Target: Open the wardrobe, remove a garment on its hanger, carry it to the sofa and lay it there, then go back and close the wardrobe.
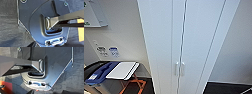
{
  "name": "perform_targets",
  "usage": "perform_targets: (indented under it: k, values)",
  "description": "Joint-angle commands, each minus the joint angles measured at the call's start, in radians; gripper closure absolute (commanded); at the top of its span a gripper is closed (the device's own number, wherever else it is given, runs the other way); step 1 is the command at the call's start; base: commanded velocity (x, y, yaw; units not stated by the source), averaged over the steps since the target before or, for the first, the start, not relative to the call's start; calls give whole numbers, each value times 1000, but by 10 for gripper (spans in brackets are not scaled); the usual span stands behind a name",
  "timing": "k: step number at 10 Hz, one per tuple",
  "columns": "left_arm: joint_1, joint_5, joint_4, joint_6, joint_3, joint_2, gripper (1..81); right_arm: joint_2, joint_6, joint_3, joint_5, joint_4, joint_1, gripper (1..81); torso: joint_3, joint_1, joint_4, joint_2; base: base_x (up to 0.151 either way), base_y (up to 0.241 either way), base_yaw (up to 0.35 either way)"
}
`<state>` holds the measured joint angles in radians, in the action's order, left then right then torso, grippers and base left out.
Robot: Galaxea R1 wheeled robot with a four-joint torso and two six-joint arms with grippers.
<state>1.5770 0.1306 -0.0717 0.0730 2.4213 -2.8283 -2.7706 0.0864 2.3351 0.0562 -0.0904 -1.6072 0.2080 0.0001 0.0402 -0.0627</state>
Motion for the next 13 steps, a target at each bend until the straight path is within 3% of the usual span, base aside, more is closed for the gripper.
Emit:
perform_targets:
  k: [1, 4, 7, 9, 13]
  values:
    - [-16, -60, -23, -1, -5, 10, 10, 13, -2, -1, -64, -3, 22, 10, 0, 0, 0, 0, 135, 0, 0]
    - [-16, -62, -23, -1, -5, 7, 10, 12, -4, 9, -64, -3, 23, 10, 0, 1, 0, 0, 100, 0, 0]
    - [-16, -63, -25, -1, -11, 9, 10, 15, -2, -6, -65, 1, 37, 10, 0, 2, 0, 1, 0, 0, 0]
    - [-31, -63, -23, -2, -73, 62, 10, 78, -2, -117, -68, 3, 65, 10, 0, 1, 0, 0, 0, 0, 0]
    - [-120, -65, -20, -15, -427, 329, 10, 386, 9, -537, -65, 3, 175, 10, 0, 1, 0, 0, 0, 0, 0]
